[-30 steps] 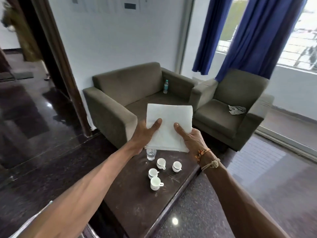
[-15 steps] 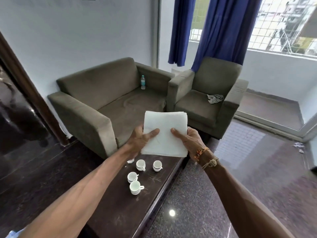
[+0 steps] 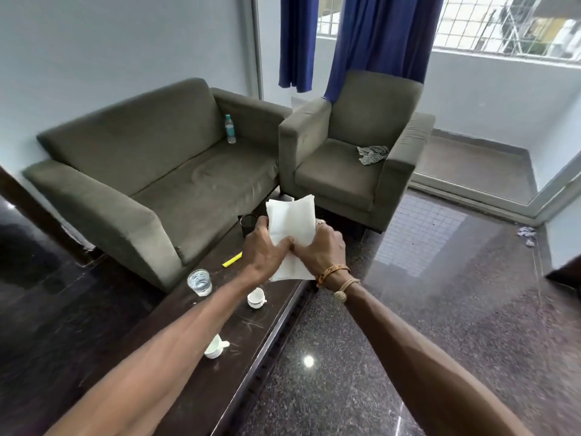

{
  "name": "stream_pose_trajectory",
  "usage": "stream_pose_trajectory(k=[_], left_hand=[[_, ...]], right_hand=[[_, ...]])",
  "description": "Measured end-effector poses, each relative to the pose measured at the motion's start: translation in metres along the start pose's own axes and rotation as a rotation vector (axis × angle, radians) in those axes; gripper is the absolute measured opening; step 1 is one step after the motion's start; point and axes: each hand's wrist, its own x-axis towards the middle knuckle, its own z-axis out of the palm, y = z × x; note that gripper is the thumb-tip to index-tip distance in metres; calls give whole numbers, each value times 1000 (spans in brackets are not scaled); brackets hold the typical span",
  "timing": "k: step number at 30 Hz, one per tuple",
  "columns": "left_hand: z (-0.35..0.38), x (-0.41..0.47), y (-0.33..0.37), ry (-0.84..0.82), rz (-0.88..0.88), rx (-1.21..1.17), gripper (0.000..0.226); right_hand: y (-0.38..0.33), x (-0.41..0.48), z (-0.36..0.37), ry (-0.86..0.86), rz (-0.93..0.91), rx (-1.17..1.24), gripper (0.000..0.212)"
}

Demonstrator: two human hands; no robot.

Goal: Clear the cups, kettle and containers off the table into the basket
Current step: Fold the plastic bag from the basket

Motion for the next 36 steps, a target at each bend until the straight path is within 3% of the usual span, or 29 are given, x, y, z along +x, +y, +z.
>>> stream_pose_trajectory(k=[3,11,15,20,25,31,36], left_hand=[[35,7,-3,-43,-23,-1,41],[102,50,-32,-276,-46,-114,47],[118,109,-36,-374,-116,-167,19],[119,177,-32,-357,-300,-237,30],[112,236,-31,-359,-403,-314,27],[127,275,-43,-269,-421,-265,42],[147,297,-60,-128,-498,-214,30]], right_hand=[[19,6,16,-13,-39,-60,25],[73,66,50,-319,23,-99,26],[67,118,57,-411,-18,-207,46],[49,182,60,-431,-56,-242,66],[43,243,75,-419,5,-143,30],[40,295,90,-531,-47,-125,19],[54,343,118,-659,-104,-132,23]])
